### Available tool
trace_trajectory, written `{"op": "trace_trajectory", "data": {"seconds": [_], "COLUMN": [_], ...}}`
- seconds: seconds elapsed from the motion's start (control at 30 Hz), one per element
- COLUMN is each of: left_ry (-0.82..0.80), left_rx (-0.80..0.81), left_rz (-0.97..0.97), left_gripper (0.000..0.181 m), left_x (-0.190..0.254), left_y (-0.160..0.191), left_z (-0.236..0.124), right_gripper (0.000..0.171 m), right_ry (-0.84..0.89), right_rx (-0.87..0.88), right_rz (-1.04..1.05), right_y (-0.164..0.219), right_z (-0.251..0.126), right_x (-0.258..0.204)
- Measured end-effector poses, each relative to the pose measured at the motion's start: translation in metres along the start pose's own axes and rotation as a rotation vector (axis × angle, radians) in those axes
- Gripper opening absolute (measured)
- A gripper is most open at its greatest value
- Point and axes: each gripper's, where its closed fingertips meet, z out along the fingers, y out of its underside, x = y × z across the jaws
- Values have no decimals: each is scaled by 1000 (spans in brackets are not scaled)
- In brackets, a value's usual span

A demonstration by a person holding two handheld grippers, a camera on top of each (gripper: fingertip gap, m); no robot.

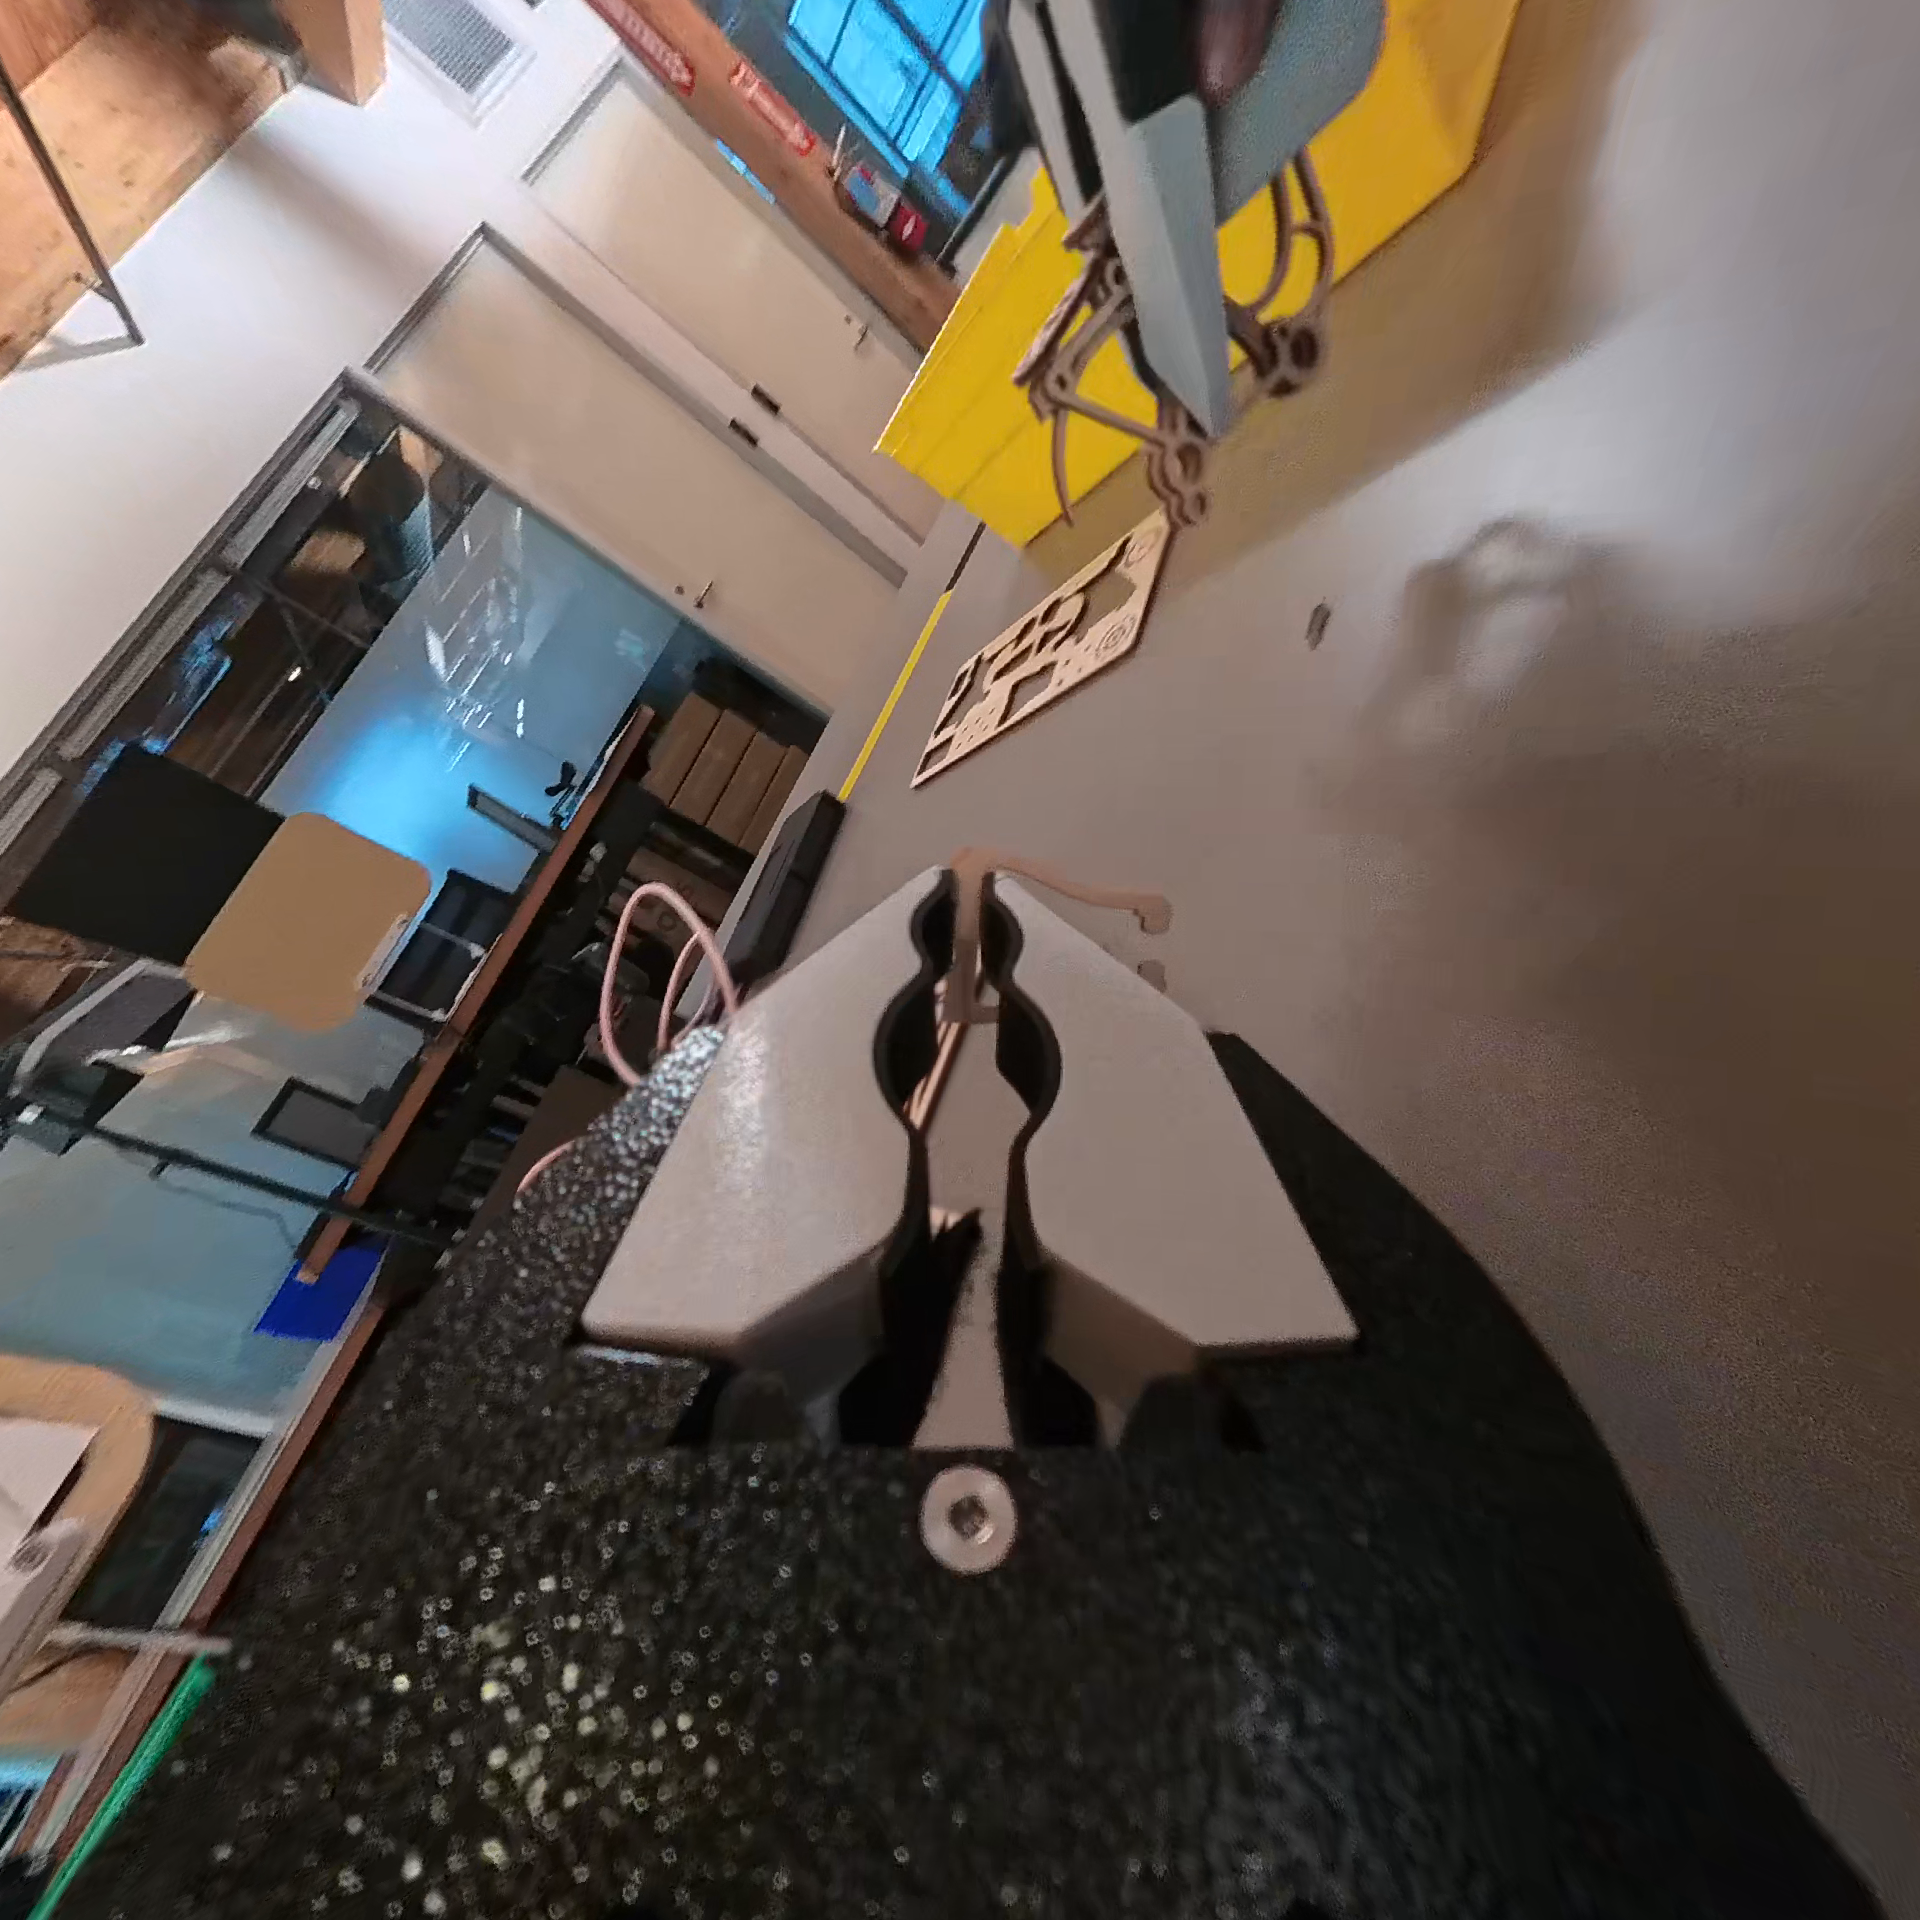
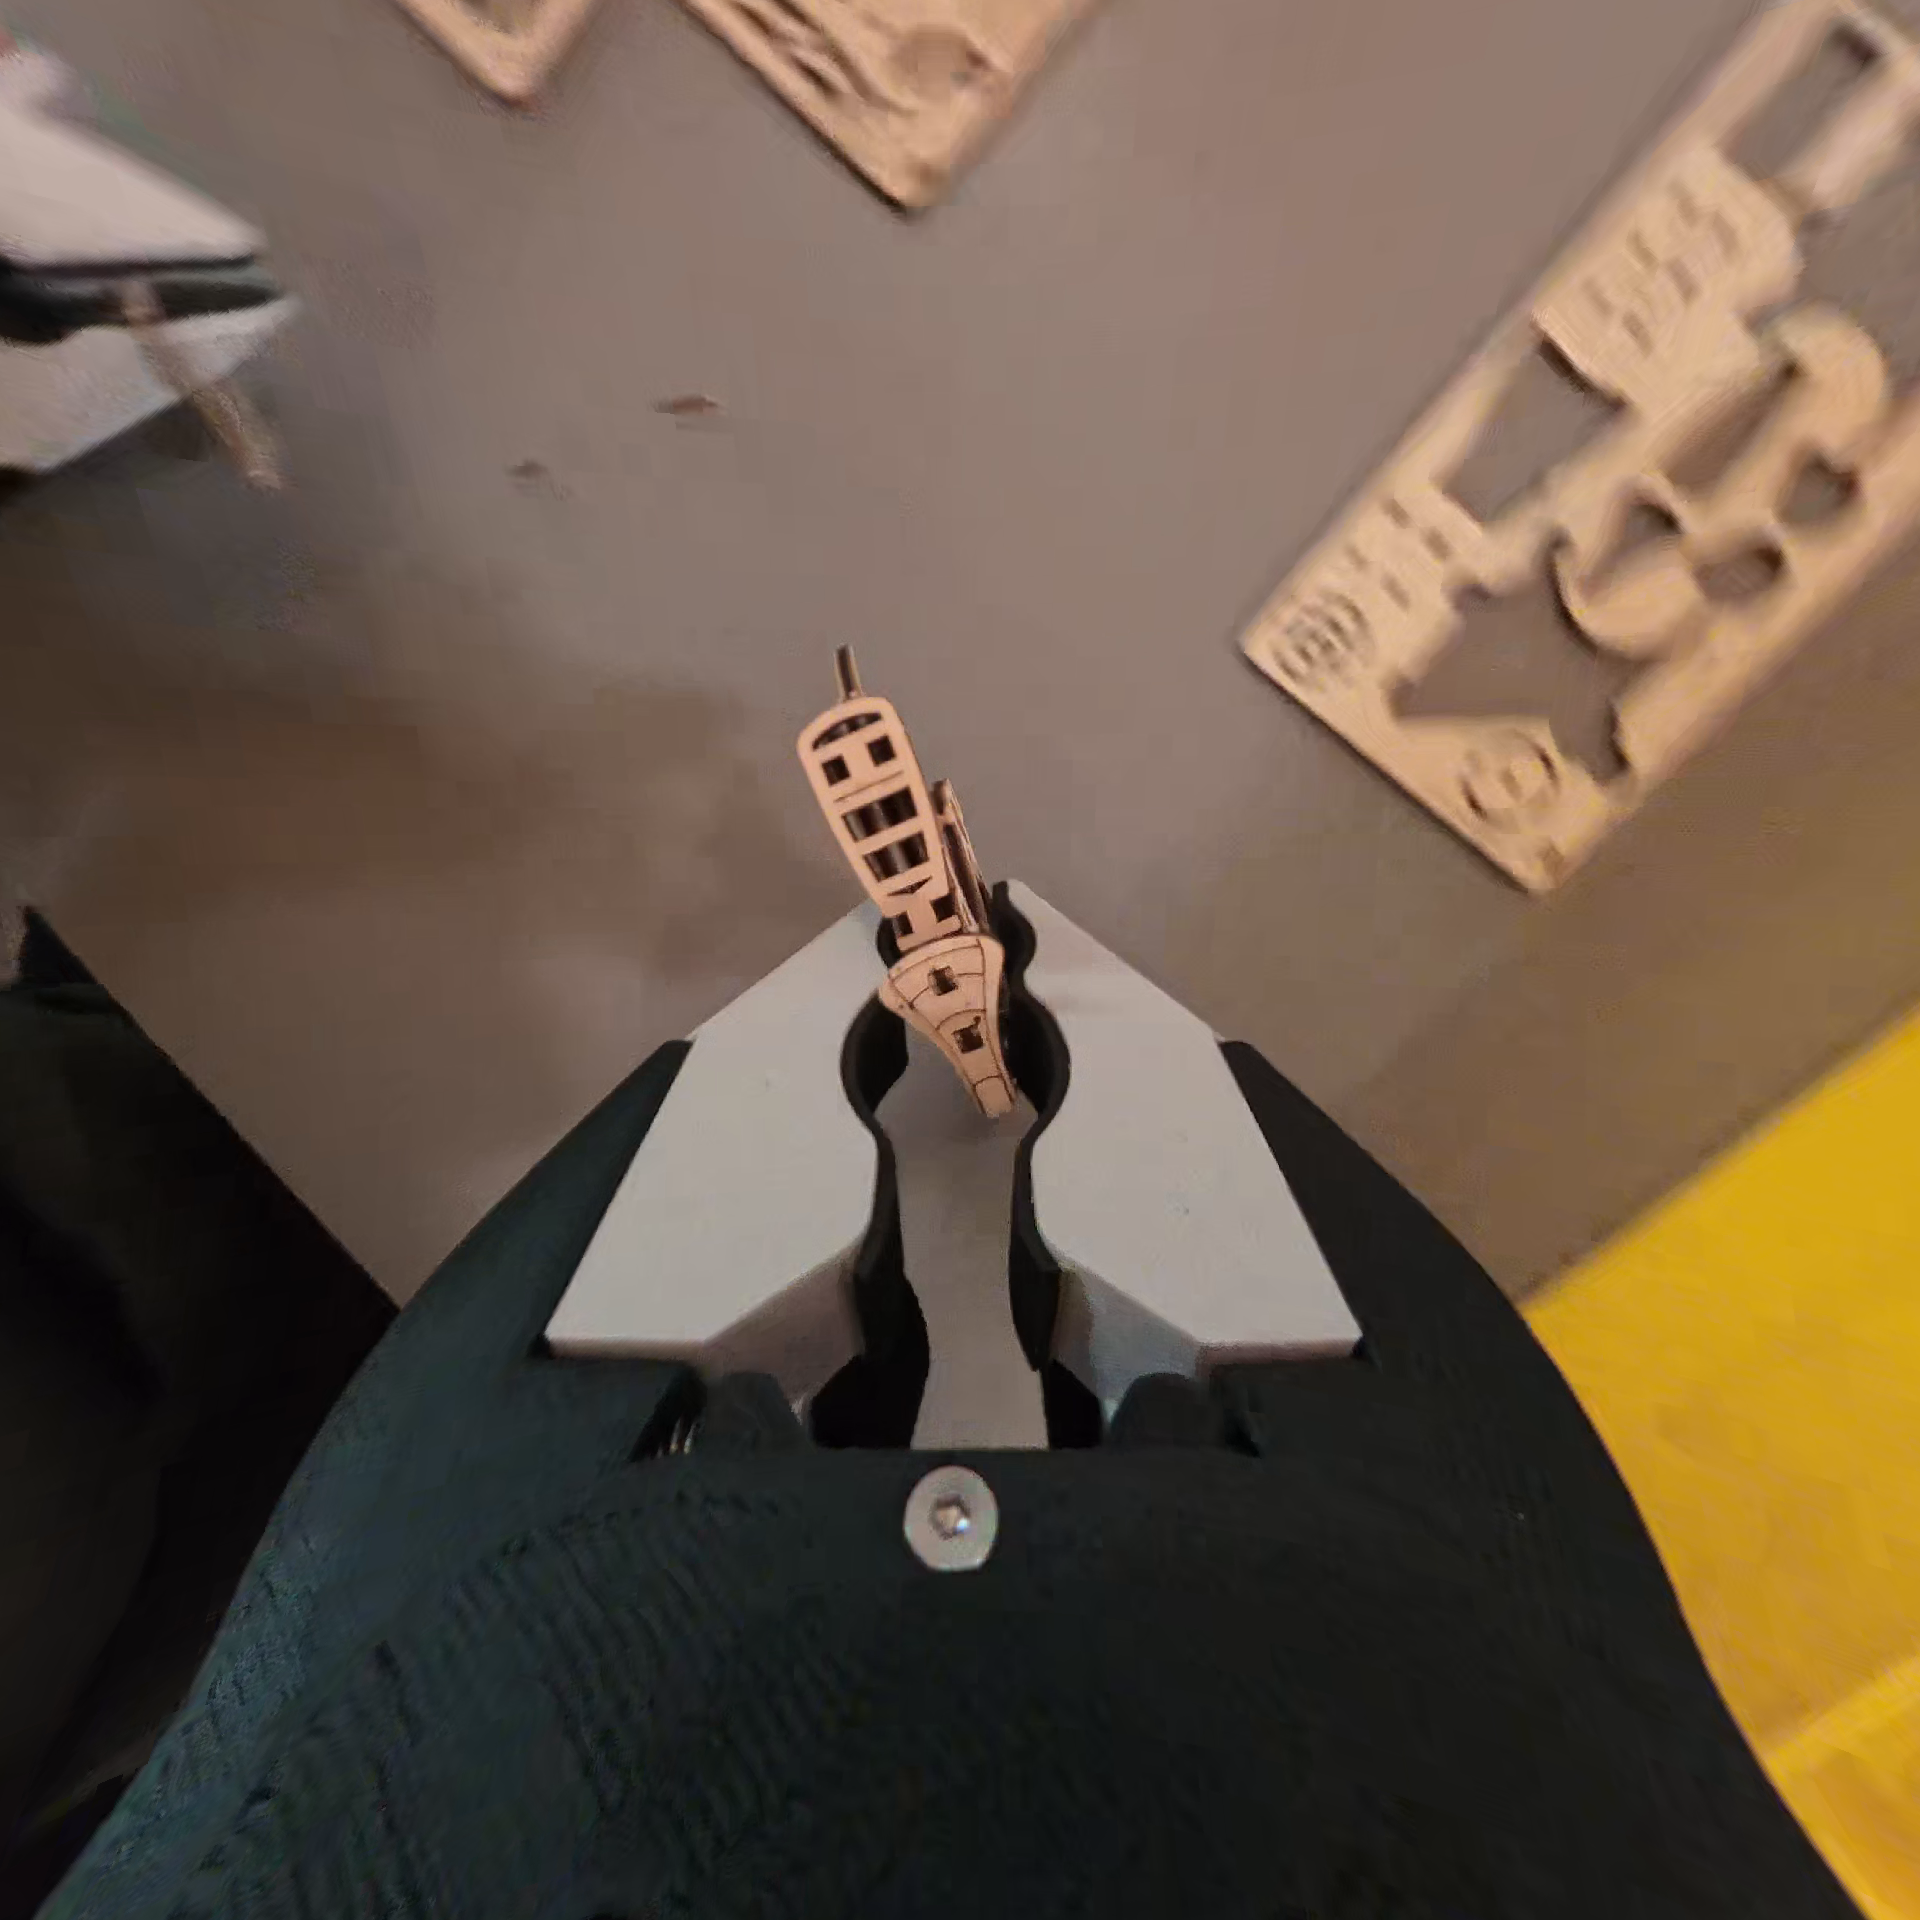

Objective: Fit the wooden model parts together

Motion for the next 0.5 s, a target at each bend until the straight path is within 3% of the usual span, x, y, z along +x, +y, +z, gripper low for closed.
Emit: {"op": "trace_trajectory", "data": {"seconds": [0.13, 0.23, 0.37, 0.5], "left_ry": [52, 67, 59, 72], "left_rx": [72, 96, 115, 227], "left_rz": [6, 39, 58, 114], "left_gripper": [2, 2, 2, 1], "left_x": [9, 11, 4, 5], "left_y": [-12, -14, -11, -27], "left_z": [8, 16, 23, 4], "right_gripper": [11, 11, 11, 11], "right_ry": [4, -37, -94, -133], "right_rx": [-31, -17, 46, 113], "right_rz": [133, 147, 9, -263], "right_y": [17, 3, -41, -102], "right_z": [-8, -2, 9, 32], "right_x": [38, 46, 38, 12]}}
